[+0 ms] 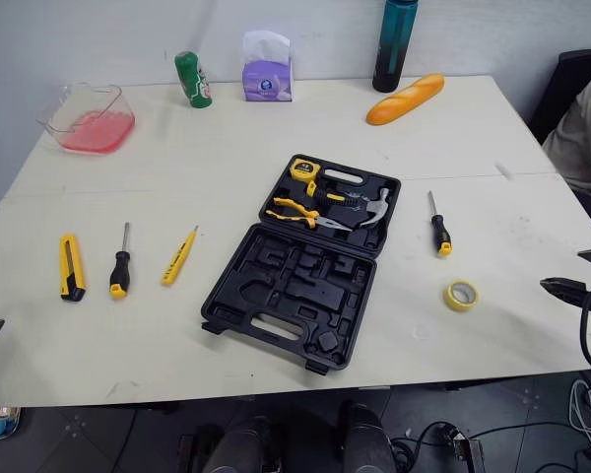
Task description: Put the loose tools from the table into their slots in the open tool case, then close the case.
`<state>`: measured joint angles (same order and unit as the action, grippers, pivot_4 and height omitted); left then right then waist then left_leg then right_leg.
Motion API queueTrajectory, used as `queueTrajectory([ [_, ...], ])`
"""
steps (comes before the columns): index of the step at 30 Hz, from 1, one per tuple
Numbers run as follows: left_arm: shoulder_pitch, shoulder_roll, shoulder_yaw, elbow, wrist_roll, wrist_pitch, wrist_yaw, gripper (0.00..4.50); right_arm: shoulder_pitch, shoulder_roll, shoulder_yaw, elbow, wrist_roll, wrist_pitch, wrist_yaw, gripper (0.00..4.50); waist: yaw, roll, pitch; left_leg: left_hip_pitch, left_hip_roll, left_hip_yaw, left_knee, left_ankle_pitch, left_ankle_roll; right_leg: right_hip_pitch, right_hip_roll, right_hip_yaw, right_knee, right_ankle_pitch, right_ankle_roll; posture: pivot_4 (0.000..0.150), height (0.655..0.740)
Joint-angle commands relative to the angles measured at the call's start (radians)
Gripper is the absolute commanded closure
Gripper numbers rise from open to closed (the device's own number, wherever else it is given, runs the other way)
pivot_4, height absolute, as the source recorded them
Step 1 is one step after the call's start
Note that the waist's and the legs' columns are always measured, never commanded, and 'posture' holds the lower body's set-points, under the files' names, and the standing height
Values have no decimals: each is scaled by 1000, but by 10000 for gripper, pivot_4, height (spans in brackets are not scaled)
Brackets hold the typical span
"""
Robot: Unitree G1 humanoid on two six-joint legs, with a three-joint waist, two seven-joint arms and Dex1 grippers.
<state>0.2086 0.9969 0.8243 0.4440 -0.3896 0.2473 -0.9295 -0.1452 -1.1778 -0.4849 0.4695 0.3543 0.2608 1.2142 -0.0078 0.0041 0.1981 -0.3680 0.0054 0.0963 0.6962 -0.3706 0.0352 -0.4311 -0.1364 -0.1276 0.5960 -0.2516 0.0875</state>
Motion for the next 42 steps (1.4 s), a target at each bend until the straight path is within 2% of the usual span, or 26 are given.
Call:
queueTrajectory([
  [1,-29,2,-7,6,13,-46,27,261,-14,-36,-18,-10,-5,-19,1,0,0,0,0,0,0,0,0,0,0,0,0,0,0,0,0,1500,7394],
  [12,-176,15,-119,66,26,-96,36,261,12,-5,-68,-72,6,-21,-77,0,2,0,0,0,0,1,1,2,4,0,1,0,5,0,0,1500,7394],
  [23,-344,-16,-281,-166,-29,38,5,261,123,52,-144,-284,21,47,-173,0,6,0,0,0,-1,1,2,3,5,1,1,-1,7,0,1,1500,7394],
  [28,-430,-13,-339,-94,0,24,7,261,162,81,-187,-366,18,78,-218,0,3,0,-1,1,0,3,1,4,4,2,4,-3,7,0,1,1500,7378],
  [30,-456,-9,-362,-69,14,16,5,261,186,91,-194,-393,13,79,-220,0,-10,0,0,-3,-4,-4,-2,6,6,8,0,-10,6,0,1,1500,7378],
  [32,-488,-7,-388,-51,17,13,-7,261,203,100,-204,-413,20,101,-229,0,-25,0,0,2,-22,-35,-21,21,11,27,-18,-39,-4,-2,7,1500,7364],
  [34,-518,-9,-416,-40,22,7,-22,261,208,110,-214,-436,39,130,-239,0,-22,-1,0,2,-40,-59,-30,33,14,38,-34,-62,-5,-5,12,1500,7348],
  [35,-527,-10,-427,-36,25,2,-27,261,212,115,-217,-451,43,140,-241,0,-13,-2,0,7,-43,-61,-30,36,15,38,-34,-61,-5,-5,15,1500,7348],
  [38,-557,-19,-452,-34,27,3,-38,261,219,129,-214,-519,59,174,-247,0,17,-2,0,8,-44,-59,-27,37,14,38,-33,-50,-5,-4,17,1500,7348],
  [42,-633,-58,-529,-66,34,29,-46,261,209,158,-171,-656,105,249,-269,0,46,-2,0,9,-43,-58,-27,36,13,38,-32,-47,-5,-4,17,1500,7348],
])
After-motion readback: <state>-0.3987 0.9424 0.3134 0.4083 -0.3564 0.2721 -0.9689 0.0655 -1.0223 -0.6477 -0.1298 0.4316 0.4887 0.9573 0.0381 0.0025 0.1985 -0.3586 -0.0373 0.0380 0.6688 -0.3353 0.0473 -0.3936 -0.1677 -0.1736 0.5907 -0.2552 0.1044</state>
